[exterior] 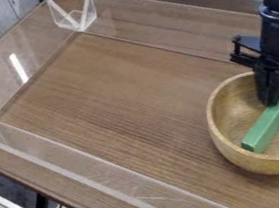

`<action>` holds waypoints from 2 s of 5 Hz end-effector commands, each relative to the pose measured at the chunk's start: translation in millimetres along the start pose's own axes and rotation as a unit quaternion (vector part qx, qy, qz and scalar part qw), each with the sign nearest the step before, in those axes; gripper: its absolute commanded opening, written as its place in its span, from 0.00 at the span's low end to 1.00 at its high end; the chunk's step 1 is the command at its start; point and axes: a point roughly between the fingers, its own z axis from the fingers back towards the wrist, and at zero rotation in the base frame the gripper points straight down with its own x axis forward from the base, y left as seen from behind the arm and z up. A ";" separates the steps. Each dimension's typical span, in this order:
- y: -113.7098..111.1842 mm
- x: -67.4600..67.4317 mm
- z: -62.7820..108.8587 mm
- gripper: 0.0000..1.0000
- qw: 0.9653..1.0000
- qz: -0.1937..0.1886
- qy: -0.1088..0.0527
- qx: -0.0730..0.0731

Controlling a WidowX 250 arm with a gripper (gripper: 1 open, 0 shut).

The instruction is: Remove the green block from inside the brown bowl and put it on the table

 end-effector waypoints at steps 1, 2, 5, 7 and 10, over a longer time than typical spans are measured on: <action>2.4 5.9 14.7 0.00 1.000 0.000 -0.031 -0.005; 3.4 6.2 14.1 0.00 0.999 -0.003 -0.034 -0.007; 8.4 3.5 23.1 0.00 0.999 -0.005 -0.047 -0.007; 19.0 -5.0 56.5 0.00 0.997 0.010 -0.074 0.005; 21.2 -3.1 59.0 1.00 0.997 0.010 -0.072 0.004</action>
